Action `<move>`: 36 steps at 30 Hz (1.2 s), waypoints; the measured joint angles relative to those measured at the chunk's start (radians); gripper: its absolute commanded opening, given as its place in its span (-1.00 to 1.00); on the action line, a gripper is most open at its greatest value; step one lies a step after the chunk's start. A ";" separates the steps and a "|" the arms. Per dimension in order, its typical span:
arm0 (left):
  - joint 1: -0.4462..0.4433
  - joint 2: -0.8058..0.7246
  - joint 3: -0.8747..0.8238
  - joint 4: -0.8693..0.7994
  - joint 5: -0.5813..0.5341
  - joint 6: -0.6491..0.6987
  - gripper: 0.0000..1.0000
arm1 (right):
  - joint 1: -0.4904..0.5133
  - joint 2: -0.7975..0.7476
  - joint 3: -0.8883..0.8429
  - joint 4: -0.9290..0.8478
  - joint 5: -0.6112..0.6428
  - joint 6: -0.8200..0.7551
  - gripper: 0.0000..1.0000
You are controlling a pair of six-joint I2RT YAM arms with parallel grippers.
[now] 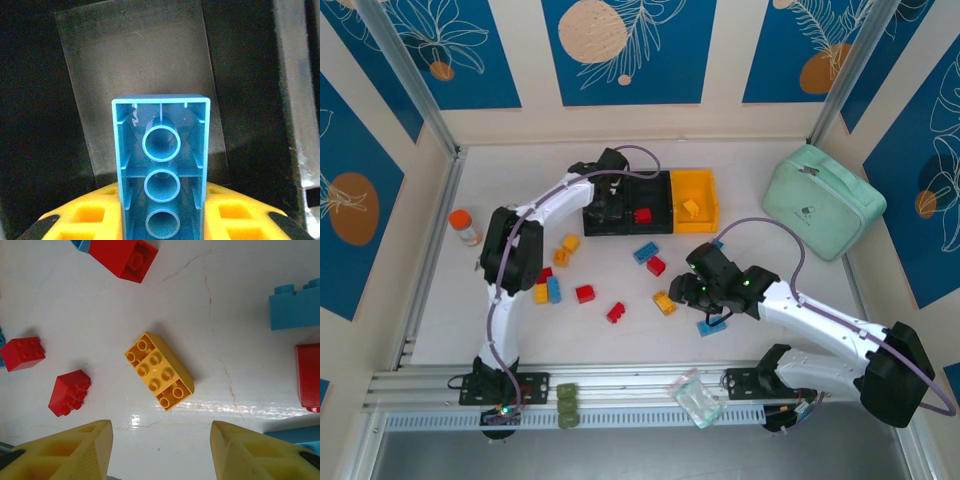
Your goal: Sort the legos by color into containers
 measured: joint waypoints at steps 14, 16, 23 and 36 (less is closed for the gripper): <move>-0.001 0.004 0.009 -0.009 -0.002 0.000 0.00 | 0.000 0.001 0.003 -0.013 0.025 -0.001 0.10; -0.004 -0.011 0.002 -0.007 0.003 0.000 0.02 | -0.005 0.001 0.013 -0.030 0.032 -0.002 0.11; -0.019 -0.221 -0.146 0.024 0.063 0.000 0.07 | -0.051 -0.020 0.055 -0.096 0.063 -0.031 0.17; -0.039 -0.594 -0.607 0.206 0.352 -0.041 0.14 | -0.189 0.015 0.103 -0.191 0.085 -0.154 0.17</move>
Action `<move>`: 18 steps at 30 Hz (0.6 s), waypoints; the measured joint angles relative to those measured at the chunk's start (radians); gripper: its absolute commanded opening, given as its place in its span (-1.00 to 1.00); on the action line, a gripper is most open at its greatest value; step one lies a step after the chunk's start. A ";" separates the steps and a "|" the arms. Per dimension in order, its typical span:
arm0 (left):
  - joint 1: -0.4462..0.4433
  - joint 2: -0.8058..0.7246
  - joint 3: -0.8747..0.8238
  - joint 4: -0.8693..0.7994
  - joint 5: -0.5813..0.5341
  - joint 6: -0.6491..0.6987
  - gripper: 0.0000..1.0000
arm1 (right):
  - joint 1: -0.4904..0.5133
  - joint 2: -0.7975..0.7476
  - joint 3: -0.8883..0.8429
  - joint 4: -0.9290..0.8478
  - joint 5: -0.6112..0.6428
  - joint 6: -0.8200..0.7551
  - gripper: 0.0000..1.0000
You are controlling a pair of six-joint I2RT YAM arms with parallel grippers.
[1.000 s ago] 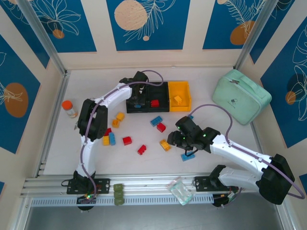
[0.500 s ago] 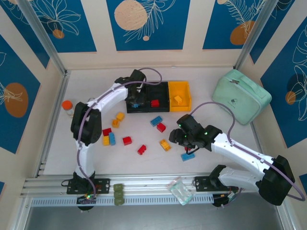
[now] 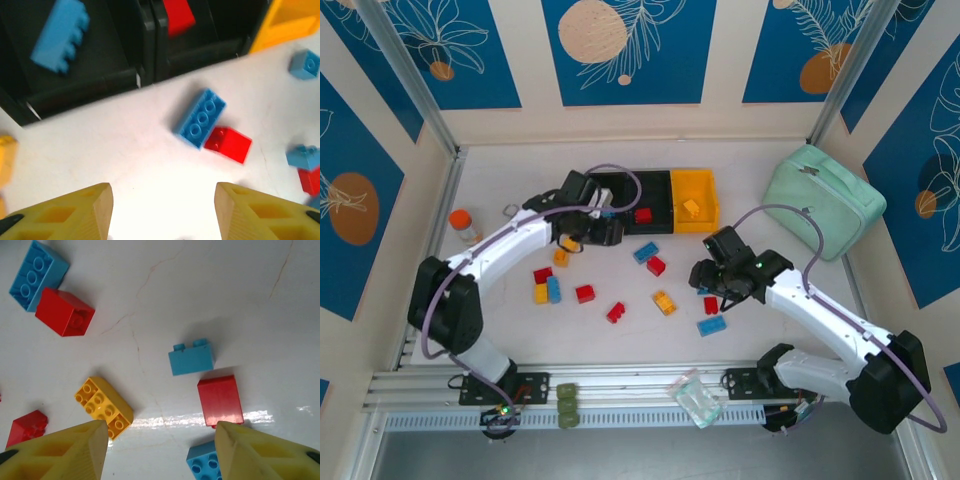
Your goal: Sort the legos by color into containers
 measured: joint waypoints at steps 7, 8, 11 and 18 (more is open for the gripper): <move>-0.048 -0.156 -0.239 0.091 0.083 -0.066 0.16 | -0.011 0.066 0.004 -0.006 0.000 -0.031 0.18; -0.055 -0.171 -0.263 0.102 0.090 -0.078 0.17 | -0.011 0.079 0.003 -0.005 0.000 -0.034 0.18; -0.074 -0.187 -0.312 0.138 0.108 -0.106 0.17 | -0.014 0.119 -0.002 0.003 0.004 -0.046 0.17; -0.125 -0.189 -0.377 0.200 0.121 -0.159 0.17 | -0.039 0.252 -0.002 0.069 0.023 -0.085 0.15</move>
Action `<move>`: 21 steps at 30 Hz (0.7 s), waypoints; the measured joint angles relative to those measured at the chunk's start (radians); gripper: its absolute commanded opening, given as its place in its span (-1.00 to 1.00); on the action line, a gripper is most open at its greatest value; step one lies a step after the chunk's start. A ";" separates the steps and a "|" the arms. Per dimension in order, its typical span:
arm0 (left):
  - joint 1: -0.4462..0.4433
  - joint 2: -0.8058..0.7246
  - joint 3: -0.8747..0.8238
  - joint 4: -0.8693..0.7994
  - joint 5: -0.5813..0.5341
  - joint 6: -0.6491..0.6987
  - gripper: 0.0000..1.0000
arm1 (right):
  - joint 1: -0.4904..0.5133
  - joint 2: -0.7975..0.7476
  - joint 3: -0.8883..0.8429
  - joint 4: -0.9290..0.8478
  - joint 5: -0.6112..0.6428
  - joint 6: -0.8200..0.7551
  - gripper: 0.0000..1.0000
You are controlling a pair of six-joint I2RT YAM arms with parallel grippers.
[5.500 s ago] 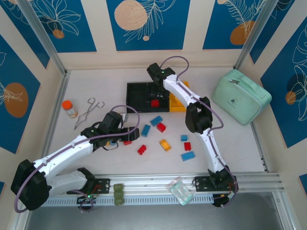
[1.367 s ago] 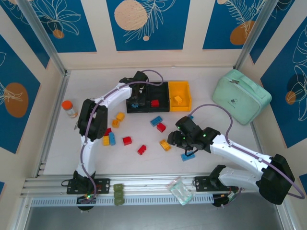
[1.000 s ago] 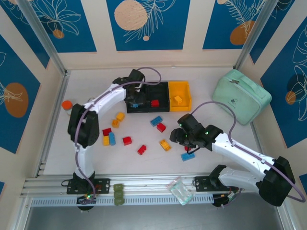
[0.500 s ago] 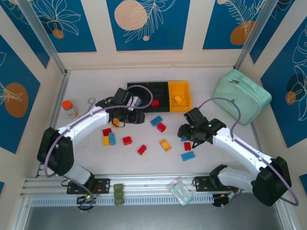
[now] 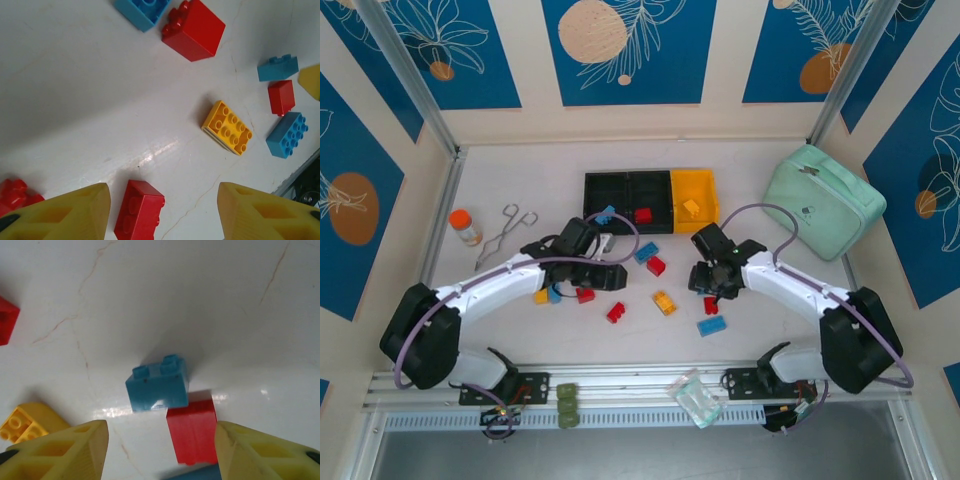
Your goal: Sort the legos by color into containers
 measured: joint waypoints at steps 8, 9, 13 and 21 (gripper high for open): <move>-0.019 -0.015 -0.035 0.012 -0.002 -0.037 0.16 | -0.019 0.166 0.019 0.065 0.001 -0.041 -0.19; -0.019 -0.019 -0.039 0.014 -0.002 -0.041 0.16 | -0.019 0.172 0.024 0.067 0.003 -0.045 -0.22; -0.019 -0.032 -0.047 0.021 -0.005 -0.052 0.16 | -0.012 0.174 0.039 0.072 0.007 -0.055 -0.36; -0.020 -0.061 -0.064 0.027 -0.051 -0.068 0.17 | 0.031 0.143 0.129 0.016 0.024 -0.065 -0.39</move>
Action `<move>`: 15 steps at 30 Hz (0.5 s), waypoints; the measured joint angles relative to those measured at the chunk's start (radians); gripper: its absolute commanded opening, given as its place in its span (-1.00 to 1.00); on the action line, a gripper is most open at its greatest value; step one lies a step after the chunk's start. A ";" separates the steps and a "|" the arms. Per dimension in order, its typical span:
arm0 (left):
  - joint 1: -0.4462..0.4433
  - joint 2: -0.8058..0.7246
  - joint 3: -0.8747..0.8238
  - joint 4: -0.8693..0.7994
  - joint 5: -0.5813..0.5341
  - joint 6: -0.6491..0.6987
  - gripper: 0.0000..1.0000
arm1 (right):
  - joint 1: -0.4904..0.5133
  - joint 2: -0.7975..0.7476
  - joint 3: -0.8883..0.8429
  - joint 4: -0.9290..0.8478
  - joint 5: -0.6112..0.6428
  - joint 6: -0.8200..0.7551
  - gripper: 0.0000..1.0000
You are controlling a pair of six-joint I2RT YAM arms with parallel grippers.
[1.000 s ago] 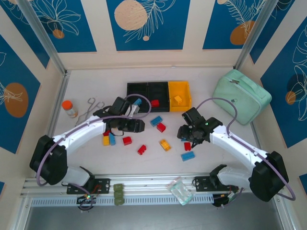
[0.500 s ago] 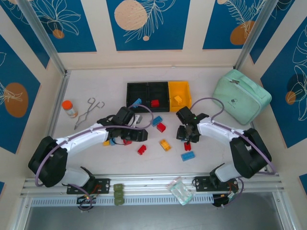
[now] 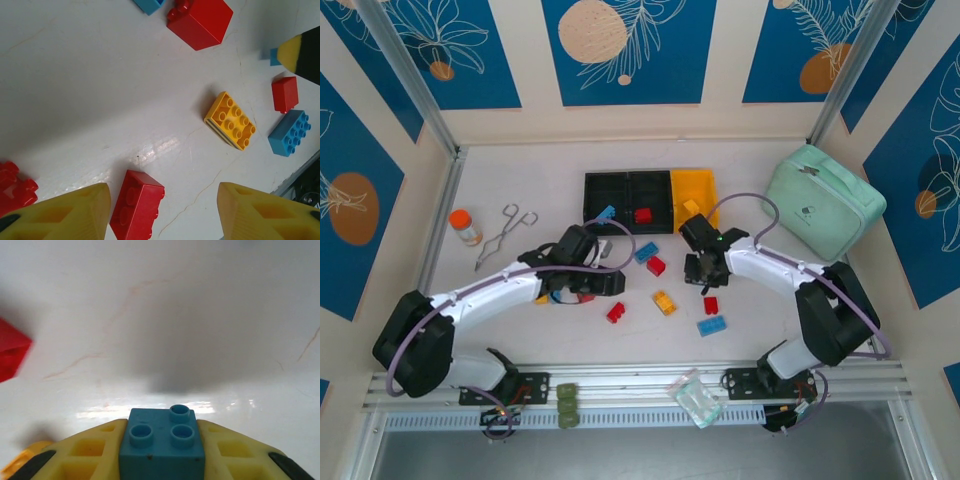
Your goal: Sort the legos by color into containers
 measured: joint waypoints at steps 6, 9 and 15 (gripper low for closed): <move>0.004 -0.095 -0.055 -0.009 -0.069 -0.052 0.18 | 0.045 0.005 0.166 -0.027 -0.003 -0.022 -0.39; 0.016 -0.158 -0.089 -0.032 -0.104 -0.074 0.18 | 0.067 0.061 0.276 -0.031 -0.013 -0.039 -0.40; 0.053 -0.264 -0.152 -0.113 -0.157 -0.097 0.18 | 0.109 0.259 0.512 -0.033 -0.040 -0.070 -0.39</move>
